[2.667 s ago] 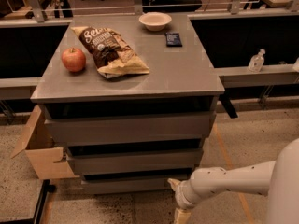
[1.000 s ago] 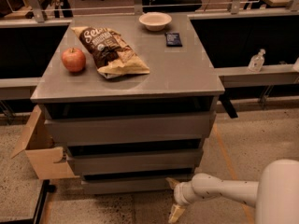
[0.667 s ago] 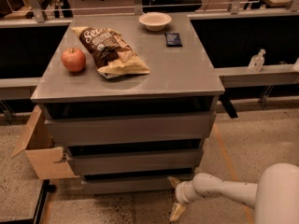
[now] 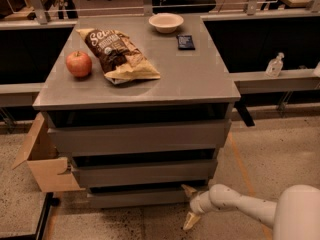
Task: Open bottom drawer
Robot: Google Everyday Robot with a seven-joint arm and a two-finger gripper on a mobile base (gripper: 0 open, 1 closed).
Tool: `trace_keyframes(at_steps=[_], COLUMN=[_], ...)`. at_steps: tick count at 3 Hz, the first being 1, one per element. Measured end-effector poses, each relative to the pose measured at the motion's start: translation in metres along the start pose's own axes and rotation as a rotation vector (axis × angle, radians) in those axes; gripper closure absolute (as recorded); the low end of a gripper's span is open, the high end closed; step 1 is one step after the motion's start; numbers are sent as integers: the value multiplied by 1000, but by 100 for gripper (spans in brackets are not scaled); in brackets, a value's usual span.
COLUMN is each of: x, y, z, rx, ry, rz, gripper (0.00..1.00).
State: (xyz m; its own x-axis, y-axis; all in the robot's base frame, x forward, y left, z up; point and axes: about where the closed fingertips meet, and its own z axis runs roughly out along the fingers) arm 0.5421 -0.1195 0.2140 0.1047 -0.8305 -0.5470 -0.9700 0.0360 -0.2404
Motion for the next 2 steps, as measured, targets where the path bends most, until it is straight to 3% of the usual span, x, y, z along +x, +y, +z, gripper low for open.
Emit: trace_keyframes(at_steps=[2], x=[6], y=[-28], z=[14], rx=[56], ry=[-35], rz=[-42], gripper=[0])
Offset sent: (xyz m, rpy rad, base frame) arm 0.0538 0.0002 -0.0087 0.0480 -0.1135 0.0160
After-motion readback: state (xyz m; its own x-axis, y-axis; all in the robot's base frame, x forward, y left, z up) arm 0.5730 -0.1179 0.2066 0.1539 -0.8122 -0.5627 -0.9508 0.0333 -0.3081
